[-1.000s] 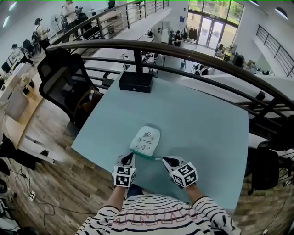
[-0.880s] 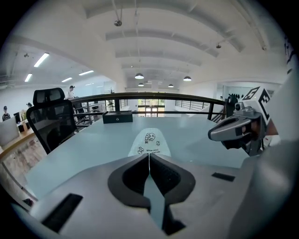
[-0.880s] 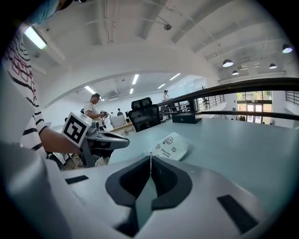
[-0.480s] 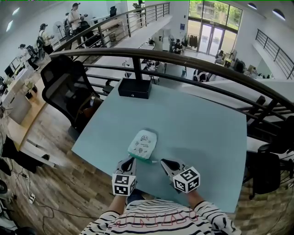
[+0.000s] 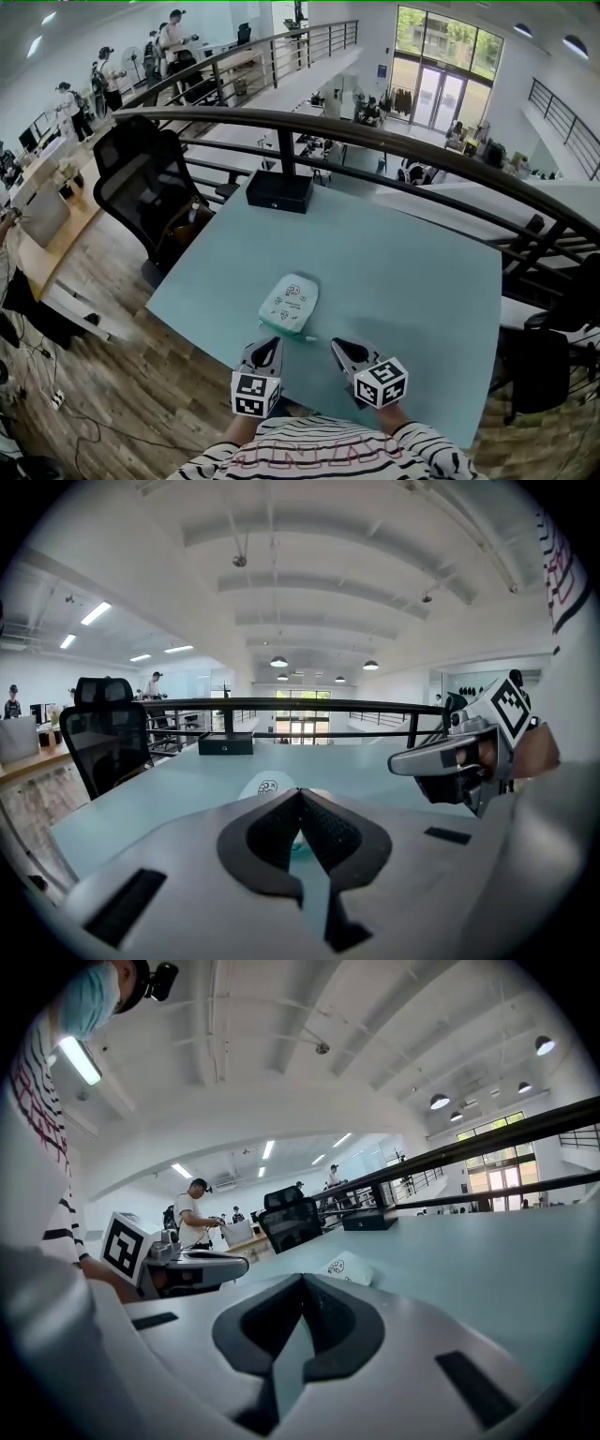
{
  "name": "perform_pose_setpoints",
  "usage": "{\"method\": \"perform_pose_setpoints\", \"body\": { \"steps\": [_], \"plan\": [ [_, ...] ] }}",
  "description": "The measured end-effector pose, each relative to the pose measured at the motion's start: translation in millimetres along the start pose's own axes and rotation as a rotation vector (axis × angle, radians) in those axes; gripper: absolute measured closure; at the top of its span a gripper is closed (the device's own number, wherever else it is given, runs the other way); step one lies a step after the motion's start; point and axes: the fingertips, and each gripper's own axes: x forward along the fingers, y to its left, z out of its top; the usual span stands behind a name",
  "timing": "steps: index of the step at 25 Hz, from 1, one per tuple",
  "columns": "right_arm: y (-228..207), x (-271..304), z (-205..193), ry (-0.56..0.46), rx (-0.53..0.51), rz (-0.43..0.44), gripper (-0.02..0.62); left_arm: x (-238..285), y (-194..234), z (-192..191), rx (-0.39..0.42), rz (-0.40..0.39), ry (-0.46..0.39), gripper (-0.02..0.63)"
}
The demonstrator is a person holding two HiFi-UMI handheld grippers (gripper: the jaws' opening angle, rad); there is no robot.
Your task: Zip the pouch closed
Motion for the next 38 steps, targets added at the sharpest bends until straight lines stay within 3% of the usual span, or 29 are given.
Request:
{"method": "perform_pose_setpoints", "body": {
  "steps": [8,38],
  "plan": [
    [0,-7,-12,0.004,0.029,-0.004,0.568,0,-17,-4,-0.002,-0.021,0.001,0.581],
    [-3,-11,-21,0.027,0.016,-0.022,0.569,-13,-19,-9,0.002,0.018,-0.010,0.581]
  ]
}}
